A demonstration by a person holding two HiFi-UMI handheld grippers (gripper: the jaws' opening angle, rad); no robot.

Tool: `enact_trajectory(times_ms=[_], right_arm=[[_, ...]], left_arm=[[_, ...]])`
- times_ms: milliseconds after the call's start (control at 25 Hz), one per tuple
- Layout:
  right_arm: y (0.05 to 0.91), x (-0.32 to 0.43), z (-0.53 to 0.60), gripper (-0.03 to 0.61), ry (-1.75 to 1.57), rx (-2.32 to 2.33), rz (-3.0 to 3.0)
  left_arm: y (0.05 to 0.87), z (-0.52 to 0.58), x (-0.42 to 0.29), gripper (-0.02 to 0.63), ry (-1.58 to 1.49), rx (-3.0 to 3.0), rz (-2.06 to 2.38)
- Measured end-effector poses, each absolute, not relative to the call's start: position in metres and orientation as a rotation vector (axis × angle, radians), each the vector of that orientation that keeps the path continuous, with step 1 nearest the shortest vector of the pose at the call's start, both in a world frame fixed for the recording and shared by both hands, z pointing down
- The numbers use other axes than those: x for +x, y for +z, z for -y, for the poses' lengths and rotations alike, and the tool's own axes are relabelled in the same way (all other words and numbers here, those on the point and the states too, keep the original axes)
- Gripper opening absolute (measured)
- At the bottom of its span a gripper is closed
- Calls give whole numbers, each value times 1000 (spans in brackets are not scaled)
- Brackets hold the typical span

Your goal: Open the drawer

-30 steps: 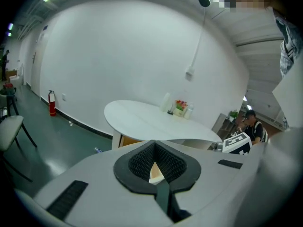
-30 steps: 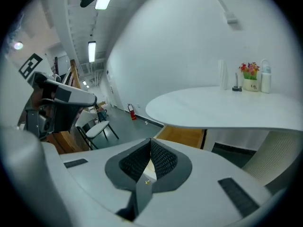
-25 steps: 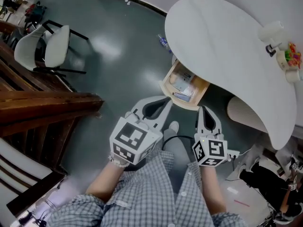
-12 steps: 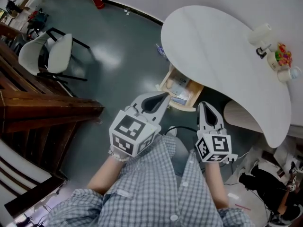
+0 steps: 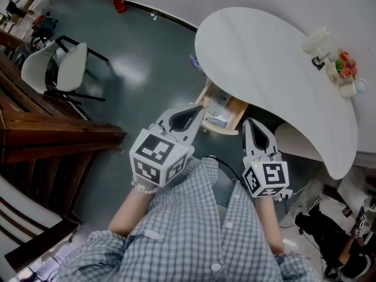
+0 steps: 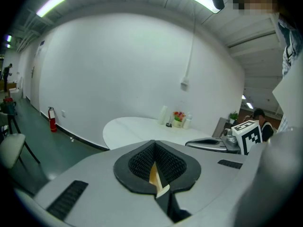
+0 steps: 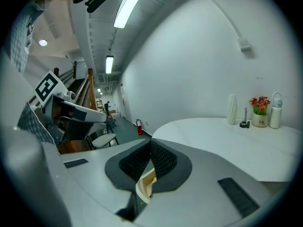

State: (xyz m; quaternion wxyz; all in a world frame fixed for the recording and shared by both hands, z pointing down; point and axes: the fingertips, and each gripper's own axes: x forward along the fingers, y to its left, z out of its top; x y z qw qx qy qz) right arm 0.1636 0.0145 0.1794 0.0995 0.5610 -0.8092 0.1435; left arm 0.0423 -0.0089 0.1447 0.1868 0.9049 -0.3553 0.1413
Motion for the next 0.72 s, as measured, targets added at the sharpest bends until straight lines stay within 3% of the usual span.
enact_trajectory(times_ms=[720], right_arm=[[178, 151, -15, 9, 374, 1522, 2431]], left_arm=[[148, 4, 50, -2, 424, 2561, 980]])
